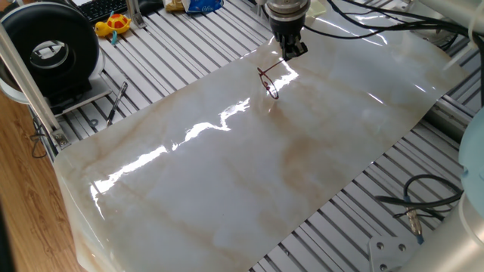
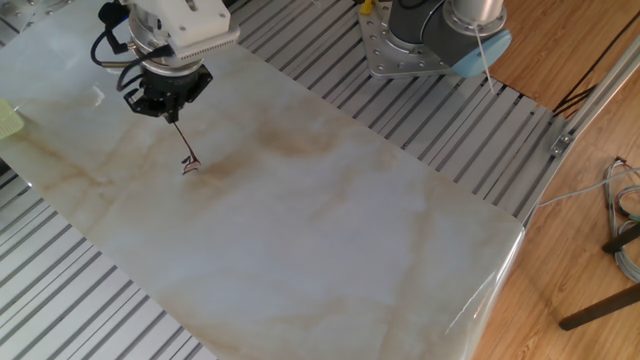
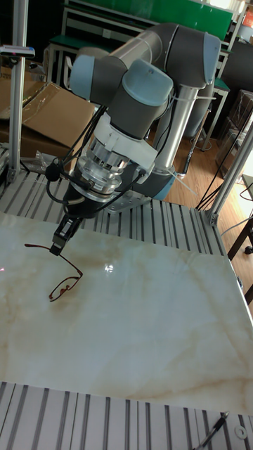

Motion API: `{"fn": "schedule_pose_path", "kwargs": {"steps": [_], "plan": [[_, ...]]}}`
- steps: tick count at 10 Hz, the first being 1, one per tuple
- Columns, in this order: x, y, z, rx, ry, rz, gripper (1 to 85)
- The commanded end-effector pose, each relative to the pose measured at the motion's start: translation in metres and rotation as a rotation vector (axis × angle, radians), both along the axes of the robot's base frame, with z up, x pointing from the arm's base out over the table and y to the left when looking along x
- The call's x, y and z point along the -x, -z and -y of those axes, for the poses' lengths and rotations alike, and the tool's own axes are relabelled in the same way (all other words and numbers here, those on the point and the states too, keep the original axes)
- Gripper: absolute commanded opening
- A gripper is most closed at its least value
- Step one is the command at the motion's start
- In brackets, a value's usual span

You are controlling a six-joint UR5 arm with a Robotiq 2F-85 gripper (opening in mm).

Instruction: Unfold the leg of the glasses (with one hand)

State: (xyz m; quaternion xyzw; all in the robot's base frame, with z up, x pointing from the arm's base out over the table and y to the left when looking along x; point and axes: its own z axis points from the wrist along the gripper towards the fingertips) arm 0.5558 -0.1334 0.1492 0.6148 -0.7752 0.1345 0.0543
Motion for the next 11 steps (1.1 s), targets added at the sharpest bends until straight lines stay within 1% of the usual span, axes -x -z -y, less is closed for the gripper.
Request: {"fn": "schedule_pose_path", "kwargs": {"steps": [1, 4, 8, 11], "plan": [[-0.0027, -0.0013, 0.0014, 0.002, -0.015, 0.008, 1.3], [-0.0046, -0.0022, 0.0049, 0.015, -0.028, 0.01, 1.3], [-0.0101, -0.0034, 0.01, 0.037, -0.045, 0.024, 1.3], [-0.01, -0.001, 0.0088, 0.03, -0.056, 0.021, 1.3]]}}
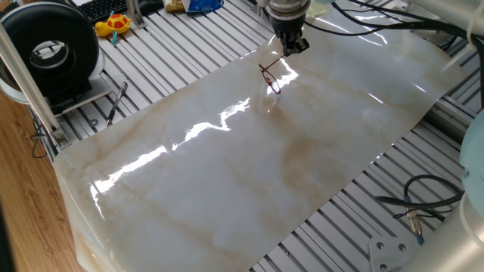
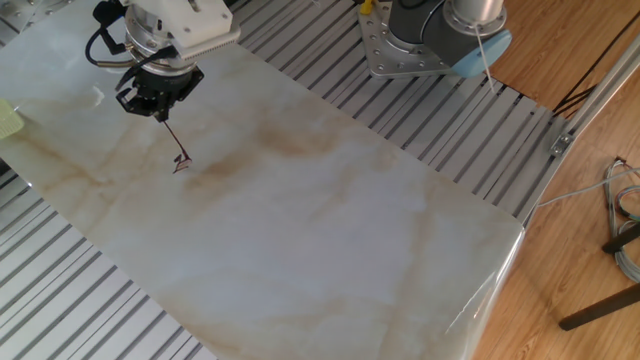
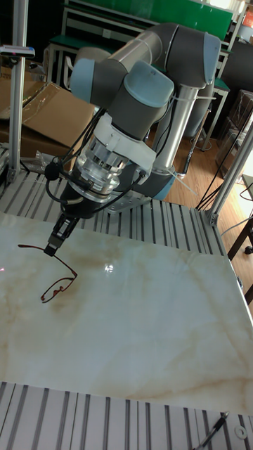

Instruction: Unfold the leg of the glasses (with one hand)

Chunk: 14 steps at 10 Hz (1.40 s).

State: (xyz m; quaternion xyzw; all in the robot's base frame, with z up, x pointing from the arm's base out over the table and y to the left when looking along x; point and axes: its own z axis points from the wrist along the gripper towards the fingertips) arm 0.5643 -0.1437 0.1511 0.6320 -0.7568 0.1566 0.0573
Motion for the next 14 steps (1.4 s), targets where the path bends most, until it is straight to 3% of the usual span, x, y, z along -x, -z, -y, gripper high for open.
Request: {"fn": "schedule_pose_path", "kwargs": {"steps": [1, 9, 10, 11, 14], "plan": [[-0.002, 0.002, -0.003, -0.013, -0.008, 0.004, 1.3], [0.0, 0.006, -0.01, -0.028, -0.015, 0.003, 1.3], [0.0, 0.006, -0.009, -0.026, -0.008, 0.004, 4.0], [0.003, 0.007, -0.01, -0.031, -0.003, -0.008, 17.7], [0.005, 0.01, -0.013, -0.043, 0.001, -0.021, 29.0]]}}
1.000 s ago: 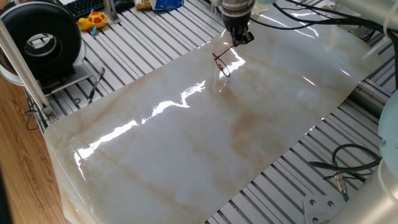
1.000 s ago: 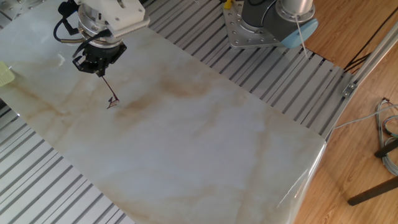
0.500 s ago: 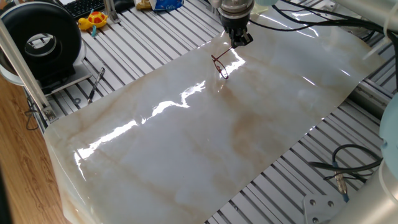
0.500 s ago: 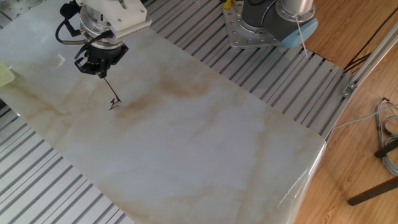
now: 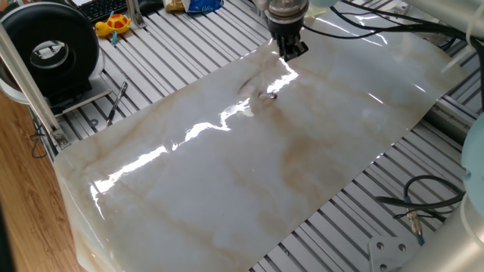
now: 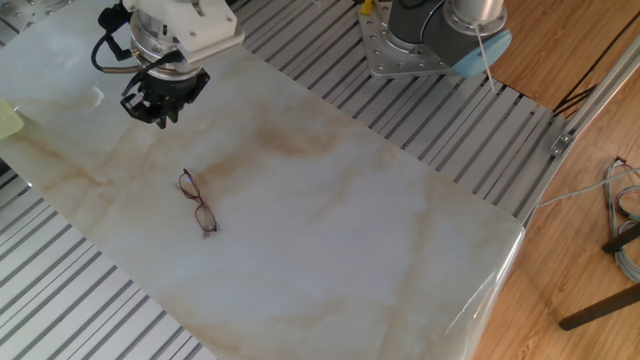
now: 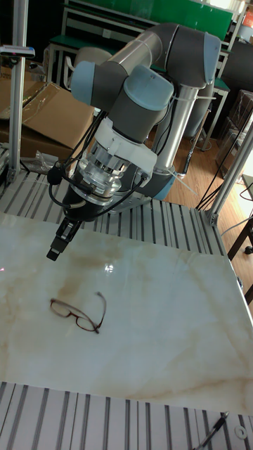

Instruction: Unfold the leg of the glasses (with one hand)

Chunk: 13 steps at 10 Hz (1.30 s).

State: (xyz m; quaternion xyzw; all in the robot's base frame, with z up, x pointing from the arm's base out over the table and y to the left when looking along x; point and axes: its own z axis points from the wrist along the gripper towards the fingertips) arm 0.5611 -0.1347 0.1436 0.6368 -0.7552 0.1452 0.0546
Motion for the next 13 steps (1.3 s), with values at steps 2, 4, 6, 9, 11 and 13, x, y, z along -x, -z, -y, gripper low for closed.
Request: {"fn": "schedule_pose_path", "kwargs": {"steps": [2, 4, 6, 9, 11, 13], "plan": [[0.003, 0.003, -0.005, -0.027, 0.016, -0.012, 34.3], [0.002, 0.003, -0.012, -0.053, 0.04, -0.007, 34.3], [-0.003, 0.007, -0.018, -0.067, 0.061, 0.001, 34.3], [-0.003, 0.016, -0.025, -0.111, 0.118, 0.01, 33.7], [-0.002, 0.017, -0.035, -0.16, 0.235, 0.027, 28.7], [-0.003, 0.019, -0.051, -0.224, 0.289, 0.035, 25.3]]}}
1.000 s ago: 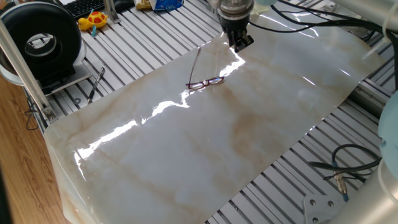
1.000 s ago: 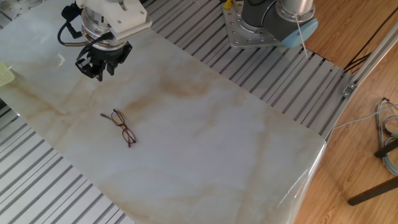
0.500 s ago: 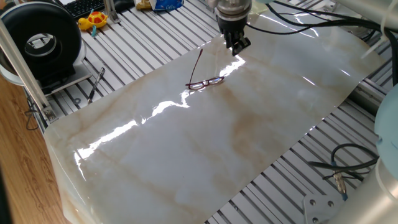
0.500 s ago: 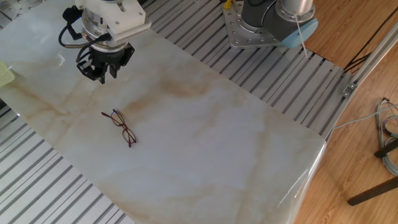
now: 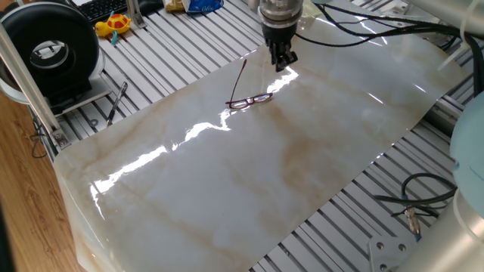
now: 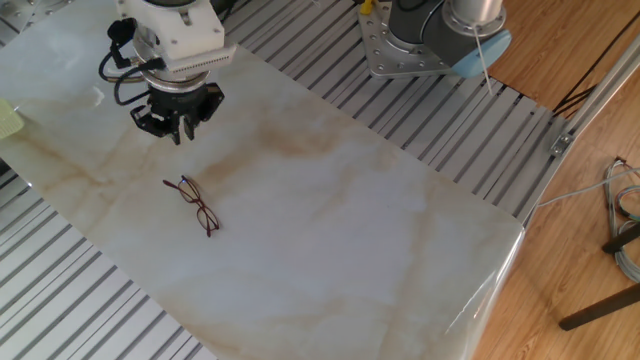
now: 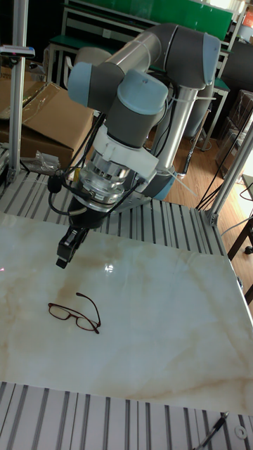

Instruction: Unfold the leg of the glasses (with one hand)

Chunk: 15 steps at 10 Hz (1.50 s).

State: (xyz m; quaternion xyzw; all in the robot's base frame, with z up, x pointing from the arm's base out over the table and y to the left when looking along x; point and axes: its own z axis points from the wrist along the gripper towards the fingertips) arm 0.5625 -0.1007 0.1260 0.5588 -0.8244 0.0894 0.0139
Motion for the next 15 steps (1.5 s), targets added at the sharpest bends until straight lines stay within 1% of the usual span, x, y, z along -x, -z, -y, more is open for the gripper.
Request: {"fn": "schedule_pose_path", "kwargs": {"steps": [1, 2, 3, 4, 5, 6, 7, 8, 9, 10, 11, 12, 13, 14, 15], "plan": [[-0.006, 0.013, -0.021, -0.093, 0.093, 0.02, 25.3], [-0.013, 0.029, -0.022, -0.098, 0.09, 0.027, 26.0], [-0.019, 0.037, -0.021, -0.099, 0.09, 0.033, 26.0], [-0.024, 0.041, -0.019, -0.089, 0.083, 0.044, 26.0], [-0.024, 0.039, -0.019, -0.087, 0.096, 0.044, 26.0], [-0.022, 0.037, -0.022, -0.101, 0.136, 0.044, 26.3], [-0.022, 0.037, -0.021, -0.103, 0.177, 0.046, 26.3], [-0.023, 0.037, -0.023, -0.115, 0.213, 0.054, 26.3], [-0.025, 0.037, -0.024, -0.119, 0.215, 0.063, 26.3], [-0.029, 0.046, -0.027, -0.135, 0.202, 0.063, 26.3], [-0.036, 0.062, -0.03, -0.155, 0.194, 0.066, 27.7], [-0.044, 0.076, -0.034, -0.178, 0.189, 0.076, 31.3], [-0.048, 0.083, -0.032, -0.175, 0.189, 0.089, 32.7], [-0.045, 0.075, -0.033, -0.173, 0.204, 0.083, 32.7], [-0.043, 0.076, -0.03, -0.164, 0.208, 0.078, 32.7]]}}
